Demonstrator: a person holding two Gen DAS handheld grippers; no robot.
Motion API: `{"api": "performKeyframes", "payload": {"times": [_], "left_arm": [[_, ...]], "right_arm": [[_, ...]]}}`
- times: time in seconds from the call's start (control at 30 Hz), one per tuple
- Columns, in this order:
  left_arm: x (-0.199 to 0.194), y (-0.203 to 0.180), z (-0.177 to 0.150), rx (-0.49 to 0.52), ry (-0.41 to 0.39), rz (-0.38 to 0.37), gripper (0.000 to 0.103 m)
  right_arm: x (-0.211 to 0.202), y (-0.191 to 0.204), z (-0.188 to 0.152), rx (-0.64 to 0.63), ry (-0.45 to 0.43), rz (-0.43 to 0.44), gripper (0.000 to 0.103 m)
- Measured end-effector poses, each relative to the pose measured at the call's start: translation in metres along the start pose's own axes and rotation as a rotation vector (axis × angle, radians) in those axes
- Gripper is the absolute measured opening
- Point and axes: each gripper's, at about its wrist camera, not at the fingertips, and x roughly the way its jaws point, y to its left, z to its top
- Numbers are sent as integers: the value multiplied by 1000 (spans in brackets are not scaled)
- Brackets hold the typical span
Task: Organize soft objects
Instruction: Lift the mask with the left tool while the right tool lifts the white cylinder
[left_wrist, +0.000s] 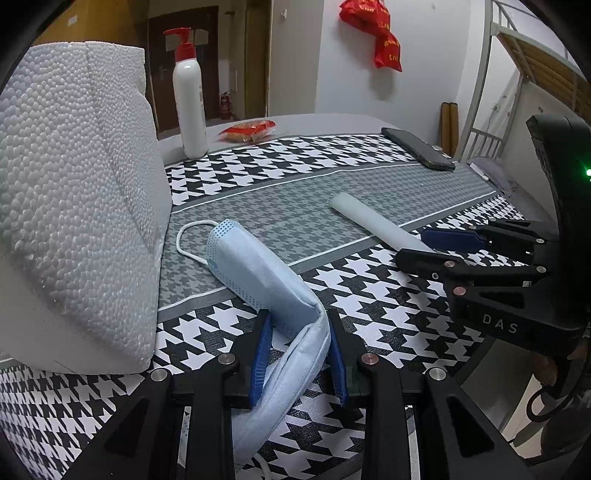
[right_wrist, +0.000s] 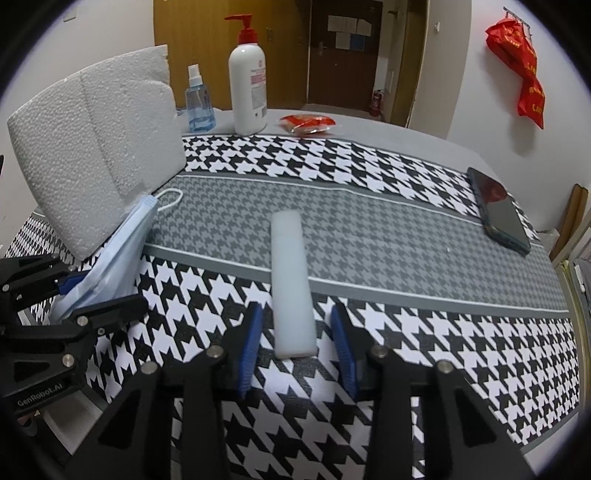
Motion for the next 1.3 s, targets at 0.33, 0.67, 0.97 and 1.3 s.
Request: {"api": "performKeyframes", "payload": {"times": [0.33,0.67,0.97,1.3], "left_arm": [[-4,2,2,0,-22,-7,23],[-33,1,7,5,-102,-29,22],[-69,-5,7,25,-183,-19,22],[-106,-11,-2,47,-258,-11,22]], "right_arm": [[-8,2,-2,26,0,47,22],[-35,0,1,64,-74,81,22],[-65,-1,0,85,-139,85,22],[-97,9,-5,78,-206,87,22]]}}
